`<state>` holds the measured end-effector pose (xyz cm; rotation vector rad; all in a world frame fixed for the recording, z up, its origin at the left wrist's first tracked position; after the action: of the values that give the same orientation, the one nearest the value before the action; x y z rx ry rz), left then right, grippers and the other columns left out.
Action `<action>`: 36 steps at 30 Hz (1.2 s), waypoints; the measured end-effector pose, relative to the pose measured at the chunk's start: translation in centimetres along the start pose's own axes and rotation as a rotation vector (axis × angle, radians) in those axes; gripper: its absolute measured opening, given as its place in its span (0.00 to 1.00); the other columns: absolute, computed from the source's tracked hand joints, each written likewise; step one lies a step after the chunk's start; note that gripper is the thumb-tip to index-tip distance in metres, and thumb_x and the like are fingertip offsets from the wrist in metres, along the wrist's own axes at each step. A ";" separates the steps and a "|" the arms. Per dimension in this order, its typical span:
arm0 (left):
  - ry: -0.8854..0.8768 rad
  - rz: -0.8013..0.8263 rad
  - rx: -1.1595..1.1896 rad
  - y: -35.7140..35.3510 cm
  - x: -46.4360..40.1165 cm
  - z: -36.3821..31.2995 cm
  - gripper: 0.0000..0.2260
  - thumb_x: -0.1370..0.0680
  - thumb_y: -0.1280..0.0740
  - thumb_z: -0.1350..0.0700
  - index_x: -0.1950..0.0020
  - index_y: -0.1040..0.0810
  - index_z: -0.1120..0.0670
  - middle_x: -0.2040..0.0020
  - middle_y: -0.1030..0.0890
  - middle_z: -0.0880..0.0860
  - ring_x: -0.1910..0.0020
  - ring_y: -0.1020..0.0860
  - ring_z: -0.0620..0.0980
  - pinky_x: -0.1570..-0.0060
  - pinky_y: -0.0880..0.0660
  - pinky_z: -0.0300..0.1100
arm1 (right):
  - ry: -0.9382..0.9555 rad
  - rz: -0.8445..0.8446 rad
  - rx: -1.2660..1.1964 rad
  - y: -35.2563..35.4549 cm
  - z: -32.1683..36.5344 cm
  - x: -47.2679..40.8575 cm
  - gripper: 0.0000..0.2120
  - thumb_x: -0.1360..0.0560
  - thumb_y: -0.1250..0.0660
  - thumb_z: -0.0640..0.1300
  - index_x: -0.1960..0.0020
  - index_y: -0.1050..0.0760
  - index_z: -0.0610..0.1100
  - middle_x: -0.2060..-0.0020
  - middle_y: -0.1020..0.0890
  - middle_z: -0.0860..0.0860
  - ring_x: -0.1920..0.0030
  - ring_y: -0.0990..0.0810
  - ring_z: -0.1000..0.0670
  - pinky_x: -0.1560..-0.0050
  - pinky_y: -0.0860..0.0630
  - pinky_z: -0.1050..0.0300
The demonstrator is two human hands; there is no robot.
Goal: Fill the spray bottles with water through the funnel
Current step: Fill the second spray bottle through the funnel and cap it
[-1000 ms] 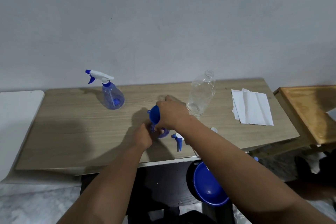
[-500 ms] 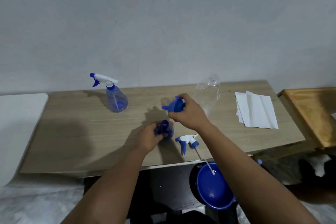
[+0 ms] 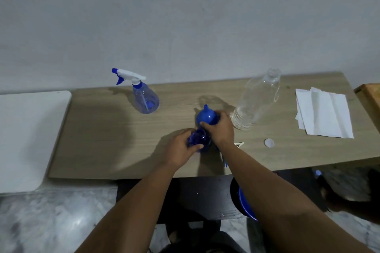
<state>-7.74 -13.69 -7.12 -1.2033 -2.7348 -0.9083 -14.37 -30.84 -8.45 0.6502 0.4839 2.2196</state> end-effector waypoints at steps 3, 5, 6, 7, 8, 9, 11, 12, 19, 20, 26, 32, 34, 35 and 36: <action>-0.003 0.002 -0.019 0.0 -0.2 0.2 0.23 0.31 0.22 0.52 0.37 0.20 0.50 0.44 0.18 0.46 0.45 0.20 0.44 0.41 0.24 0.46 | 0.025 0.015 0.196 -0.6 0.8 -0.3 0.30 0.27 0.23 0.50 0.28 0.28 0.47 0.32 0.24 0.44 0.35 0.23 0.41 0.40 0.24 0.46; 0.006 0.004 -0.012 0.0 -0.2 0.3 0.24 0.31 0.22 0.52 0.36 0.20 0.50 0.43 0.17 0.45 0.45 0.20 0.44 0.41 0.24 0.46 | 0.052 0.028 0.283 -0.4 1.4 0.4 0.27 0.24 0.27 0.47 0.28 0.29 0.45 0.30 0.26 0.43 0.33 0.24 0.39 0.40 0.23 0.44; 0.014 0.009 -0.002 0.0 -0.1 0.5 0.24 0.31 0.22 0.53 0.36 0.20 0.50 0.44 0.17 0.45 0.45 0.20 0.44 0.40 0.24 0.47 | 0.086 0.033 0.311 0.0 1.8 1.1 0.24 0.23 0.29 0.45 0.29 0.28 0.45 0.30 0.26 0.43 0.33 0.24 0.39 0.40 0.23 0.44; 0.019 0.011 0.007 -0.1 -0.2 0.6 0.24 0.31 0.22 0.54 0.36 0.20 0.50 0.43 0.17 0.46 0.45 0.19 0.45 0.40 0.24 0.48 | 0.120 0.043 0.332 0.6 2.2 1.9 0.21 0.23 0.31 0.43 0.30 0.27 0.45 0.31 0.25 0.44 0.34 0.23 0.40 0.41 0.22 0.44; 0.017 0.007 0.007 -0.1 -0.2 0.6 0.24 0.32 0.22 0.54 0.36 0.20 0.51 0.43 0.17 0.47 0.44 0.20 0.45 0.39 0.24 0.47 | 0.145 0.061 0.366 1.1 2.2 2.7 0.19 0.22 0.32 0.43 0.32 0.25 0.45 0.32 0.24 0.45 0.36 0.22 0.40 0.43 0.22 0.45; 0.016 0.004 0.005 -0.1 -0.1 0.5 0.25 0.32 0.22 0.54 0.36 0.20 0.51 0.42 0.17 0.47 0.44 0.20 0.46 0.38 0.25 0.47 | 0.154 0.081 0.421 1.9 2.1 3.4 0.17 0.21 0.33 0.44 0.33 0.23 0.45 0.34 0.23 0.45 0.38 0.21 0.41 0.44 0.22 0.46; 0.025 0.008 0.007 -0.2 0.0 0.4 0.25 0.33 0.23 0.51 0.36 0.20 0.50 0.42 0.17 0.47 0.44 0.19 0.46 0.38 0.24 0.48 | 0.104 0.113 0.577 3.7 0.8 4.4 0.16 0.21 0.33 0.44 0.34 0.21 0.44 0.38 0.21 0.44 0.40 0.19 0.40 0.46 0.23 0.48; 0.030 0.010 0.003 -0.3 0.0 0.4 0.25 0.33 0.23 0.52 0.36 0.20 0.50 0.42 0.17 0.46 0.44 0.19 0.46 0.38 0.24 0.48 | 0.057 0.122 0.654 4.7 -0.1 4.8 0.15 0.23 0.31 0.44 0.37 0.21 0.43 0.40 0.20 0.44 0.41 0.19 0.40 0.47 0.23 0.49; 0.050 0.010 -0.077 -0.4 1.4 0.1 0.22 0.28 0.23 0.55 0.35 0.21 0.50 0.42 0.18 0.46 0.45 0.20 0.47 0.50 0.31 0.33 | -0.140 0.261 0.875 6.5 -4.8 6.2 0.17 0.25 0.28 0.51 0.41 0.25 0.43 0.48 0.18 0.47 0.50 0.19 0.44 0.56 0.26 0.53; 0.049 0.008 -0.099 -0.3 1.7 -0.1 0.22 0.28 0.24 0.55 0.35 0.22 0.49 0.42 0.18 0.46 0.45 0.21 0.46 0.53 0.33 0.30 | -0.131 0.262 0.868 6.1 -5.1 6.2 0.17 0.25 0.28 0.51 0.40 0.25 0.43 0.48 0.18 0.47 0.50 0.19 0.44 0.56 0.26 0.53; 0.055 0.006 -0.128 -0.4 2.9 -0.1 0.23 0.27 0.24 0.54 0.33 0.23 0.48 0.43 0.19 0.45 0.49 0.24 0.43 0.54 0.33 0.26 | -0.071 0.233 0.812 5.7 -5.3 5.5 0.09 0.22 0.32 0.44 0.45 0.25 0.41 0.49 0.17 0.44 0.47 0.16 0.41 0.57 0.27 0.53; 0.079 0.016 -0.070 -0.3 3.4 -0.2 0.22 0.30 0.22 0.55 0.37 0.20 0.48 0.46 0.17 0.47 0.48 0.19 0.48 0.42 0.23 0.48 | 0.091 0.078 0.331 9.4 1.3 5.6 0.13 0.26 0.24 0.43 0.66 0.24 0.48 0.69 0.21 0.52 0.66 0.22 0.51 0.63 0.31 0.58; 0.079 0.016 -0.048 -0.4 3.5 0.0 0.21 0.31 0.22 0.55 0.40 0.20 0.47 0.48 0.16 0.47 0.50 0.18 0.49 0.44 0.22 0.50 | 0.186 0.060 -0.010 10.3 5.6 6.6 0.09 0.26 0.22 0.41 0.63 0.19 0.47 0.67 0.18 0.54 0.65 0.21 0.55 0.57 0.25 0.57; 0.079 0.015 -0.043 -0.4 3.3 0.3 0.21 0.32 0.22 0.52 0.40 0.19 0.47 0.49 0.16 0.47 0.50 0.18 0.49 0.45 0.22 0.51 | 0.196 0.073 -0.206 10.5 7.2 7.2 0.06 0.26 0.22 0.40 0.60 0.17 0.47 0.64 0.16 0.52 0.62 0.19 0.54 0.55 0.21 0.55; 0.074 0.012 -0.041 -0.5 3.2 0.6 0.22 0.34 0.23 0.49 0.41 0.20 0.46 0.49 0.16 0.47 0.51 0.18 0.50 0.45 0.22 0.52 | 0.198 0.091 -0.372 10.5 8.6 7.8 0.04 0.25 0.22 0.39 0.56 0.16 0.46 0.60 0.15 0.49 0.59 0.17 0.51 0.53 0.18 0.53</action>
<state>-10.19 -11.52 -7.13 -1.1659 -2.6616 -0.9912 -19.74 -30.47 6.25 0.2626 0.1302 2.3877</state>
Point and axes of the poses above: each hand's wrist, its own x-axis away from the middle knuckle, its own y-axis out of the back of the hand, z = x × y, the point moved 10 cm from there along -x, towards the middle knuckle
